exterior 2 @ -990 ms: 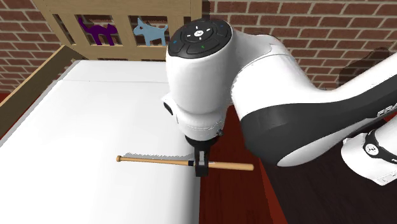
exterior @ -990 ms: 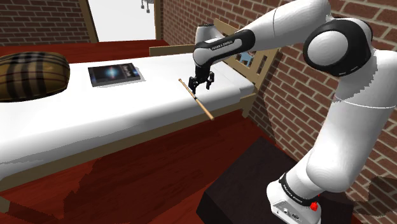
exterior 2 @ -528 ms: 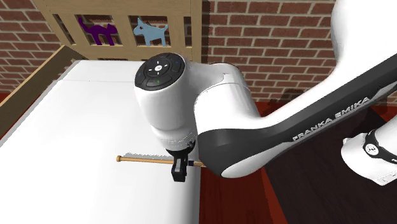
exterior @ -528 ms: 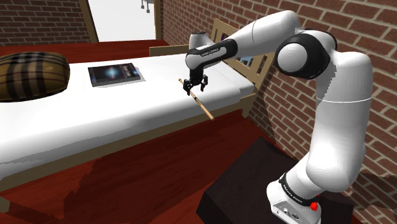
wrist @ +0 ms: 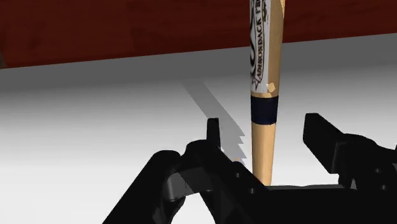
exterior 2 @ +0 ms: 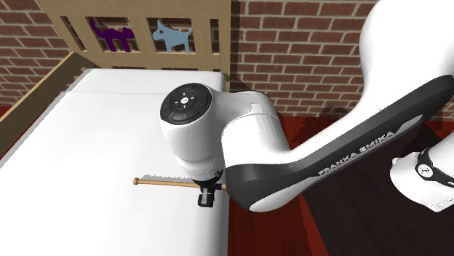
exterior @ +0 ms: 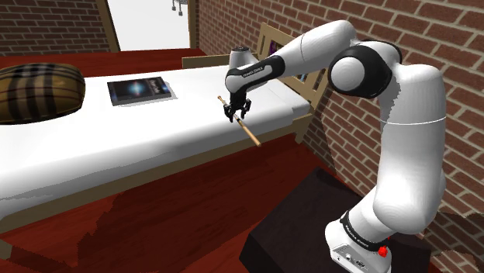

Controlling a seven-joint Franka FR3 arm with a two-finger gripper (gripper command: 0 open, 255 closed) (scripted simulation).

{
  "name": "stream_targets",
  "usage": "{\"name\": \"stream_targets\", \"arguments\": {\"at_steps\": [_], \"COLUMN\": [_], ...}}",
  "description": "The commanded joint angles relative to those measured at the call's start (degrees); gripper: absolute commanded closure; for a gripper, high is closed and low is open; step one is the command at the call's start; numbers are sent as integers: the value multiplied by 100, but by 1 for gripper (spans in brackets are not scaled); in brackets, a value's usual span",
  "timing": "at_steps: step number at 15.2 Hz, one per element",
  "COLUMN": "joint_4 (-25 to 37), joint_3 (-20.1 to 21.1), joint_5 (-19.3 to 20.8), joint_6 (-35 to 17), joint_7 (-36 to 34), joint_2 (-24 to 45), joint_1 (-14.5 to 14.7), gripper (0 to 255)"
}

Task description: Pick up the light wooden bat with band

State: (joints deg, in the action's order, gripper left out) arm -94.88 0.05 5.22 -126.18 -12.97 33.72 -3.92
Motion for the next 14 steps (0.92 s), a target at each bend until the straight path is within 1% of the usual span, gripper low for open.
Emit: {"name": "stream_targets", "arguments": {"at_steps": [1,8,14], "joint_4": [-8,35,82], "joint_3": [0,-7,7], "joint_5": [0,-2,-13], "joint_6": [-11,-39,277], "joint_7": [0,33,29], "joint_2": [1,69,-199], "joint_1": [-1,-27,-6], "gripper": [255,255,255]}}
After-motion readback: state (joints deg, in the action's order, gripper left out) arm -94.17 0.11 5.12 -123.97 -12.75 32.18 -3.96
